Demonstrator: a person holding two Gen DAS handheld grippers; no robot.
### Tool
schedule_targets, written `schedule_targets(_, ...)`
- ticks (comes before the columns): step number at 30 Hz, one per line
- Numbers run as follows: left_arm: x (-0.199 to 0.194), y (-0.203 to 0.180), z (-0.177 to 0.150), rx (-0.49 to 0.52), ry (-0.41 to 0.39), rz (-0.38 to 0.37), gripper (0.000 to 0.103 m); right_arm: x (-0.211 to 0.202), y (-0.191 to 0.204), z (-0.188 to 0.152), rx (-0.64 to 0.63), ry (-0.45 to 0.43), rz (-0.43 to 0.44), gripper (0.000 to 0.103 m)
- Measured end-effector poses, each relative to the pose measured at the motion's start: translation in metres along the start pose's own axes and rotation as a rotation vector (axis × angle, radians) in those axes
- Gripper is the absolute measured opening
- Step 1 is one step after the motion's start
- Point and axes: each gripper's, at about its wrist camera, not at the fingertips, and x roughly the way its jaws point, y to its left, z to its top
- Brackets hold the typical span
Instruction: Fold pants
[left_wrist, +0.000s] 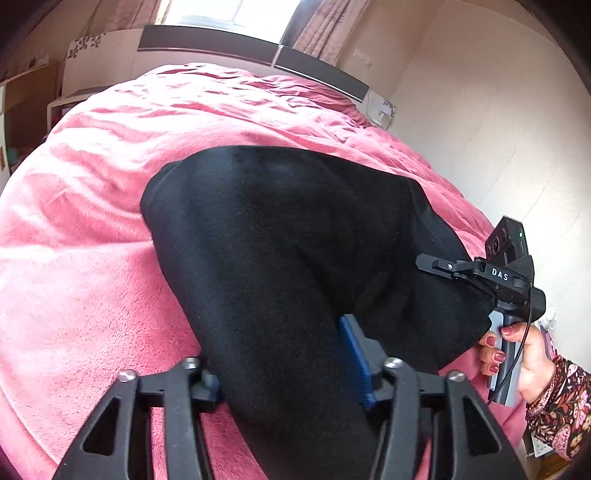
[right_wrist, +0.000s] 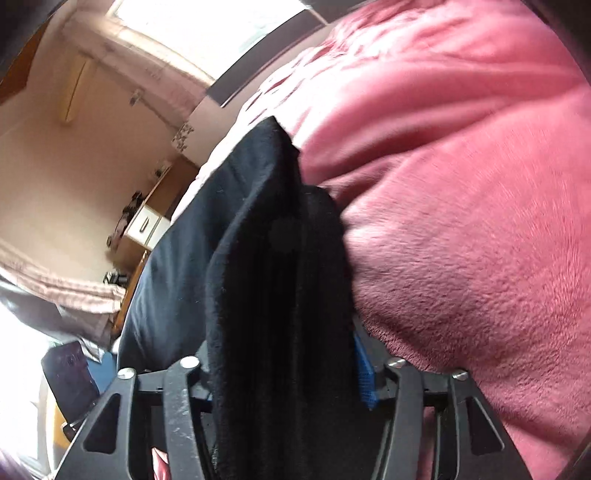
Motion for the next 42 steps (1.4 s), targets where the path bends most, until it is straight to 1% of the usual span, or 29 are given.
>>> schedule_targets(1,-0.004,0.009,-0.001,-0.013,0.002,0.001,0.067,0.0,-0.003,-0.003,-0.007,-0.005,0.001,0.059)
schedule_targets(2,-0.003,0.013,-0.004,-0.041,0.004,-0.002,0.069,-0.003,-0.004,-0.004,-0.021,-0.01,-0.008,0.06)
schedule_targets(4,-0.011,0.018,-0.013,-0.08,0.003,-0.01,0.069,-0.004,0.001,-0.005,-0.044,-0.017,-0.038,0.067)
schedule_targets(5,-0.014,0.018,-0.016,-0.091,0.002,0.0,0.069,-0.007,0.006,-0.006,-0.053,-0.027,-0.072,0.07)
schedule_targets(7,-0.019,0.016,-0.021,-0.108,-0.009,0.046,0.069,-0.017,0.013,-0.009,-0.052,-0.047,-0.14,0.078)
schedule_targets(8,-0.022,0.014,-0.024,-0.111,-0.015,0.064,0.07,-0.022,0.018,-0.012,-0.053,-0.059,-0.169,0.08)
schedule_targets(9,-0.029,0.01,-0.029,-0.119,-0.025,0.103,0.07,-0.031,0.022,-0.019,-0.055,-0.074,-0.201,0.084)
schedule_targets(10,-0.034,0.006,-0.033,-0.122,-0.035,0.127,0.07,-0.038,0.024,-0.023,-0.055,-0.086,-0.224,0.086)
schedule_targets(11,-0.037,0.003,-0.037,-0.122,-0.043,0.147,0.07,-0.05,0.025,-0.03,-0.054,-0.101,-0.24,0.086)
schedule_targets(13,-0.05,-0.006,-0.048,-0.109,-0.059,0.188,0.07,-0.062,0.026,-0.043,-0.043,-0.106,-0.255,0.088)
schedule_targets(16,-0.066,-0.017,-0.069,-0.074,-0.06,0.246,0.07,-0.075,0.033,-0.067,-0.026,-0.099,-0.28,0.09)
schedule_targets(17,-0.066,-0.022,-0.072,-0.062,-0.058,0.264,0.07,-0.08,0.035,-0.076,-0.026,-0.095,-0.29,0.09)
schedule_targets(20,-0.082,-0.032,-0.093,-0.032,-0.058,0.334,0.07,-0.094,0.043,-0.104,-0.04,-0.079,-0.338,0.092)
schedule_targets(21,-0.085,-0.037,-0.098,-0.021,-0.056,0.356,0.07,-0.098,0.047,-0.114,-0.048,-0.074,-0.349,0.092)
schedule_targets(23,-0.084,-0.047,-0.107,-0.004,-0.04,0.407,0.07,-0.107,0.055,-0.132,-0.067,-0.065,-0.348,0.093)
schedule_targets(24,-0.087,-0.05,-0.115,0.009,-0.027,0.447,0.07,-0.111,0.06,-0.14,-0.08,-0.06,-0.351,0.093)
schedule_targets(25,-0.089,-0.053,-0.12,0.015,-0.023,0.466,0.07,-0.114,0.065,-0.149,-0.095,-0.06,-0.35,0.093)
schedule_targets(26,-0.093,-0.056,-0.126,0.016,-0.022,0.476,0.07,-0.117,0.069,-0.153,-0.105,-0.06,-0.346,0.094)
schedule_targets(29,-0.102,-0.064,-0.14,0.01,-0.029,0.463,0.07,-0.125,0.089,-0.178,-0.161,-0.049,-0.338,0.1)
schedule_targets(32,-0.115,-0.072,-0.152,-0.01,-0.045,0.468,0.07,-0.127,0.106,-0.199,-0.223,-0.038,-0.342,0.101)
schedule_targets(35,-0.127,-0.082,-0.16,-0.024,-0.072,0.454,0.07,-0.133,0.123,-0.216,-0.285,-0.057,-0.365,0.103)
schedule_targets(37,-0.135,-0.09,-0.164,-0.034,-0.085,0.44,0.07,-0.135,0.132,-0.223,-0.304,-0.06,-0.375,0.103)
schedule_targets(39,-0.142,-0.095,-0.167,-0.041,-0.098,0.44,0.07,-0.128,0.146,-0.222,-0.327,-0.069,-0.388,0.103)
schedule_targets(41,-0.149,-0.101,-0.169,-0.045,-0.112,0.449,0.07,-0.125,0.156,-0.221,-0.349,-0.091,-0.41,0.103)
schedule_targets(42,-0.152,-0.103,-0.169,-0.044,-0.119,0.468,0.07,-0.126,0.16,-0.223,-0.36,-0.107,-0.424,0.103)
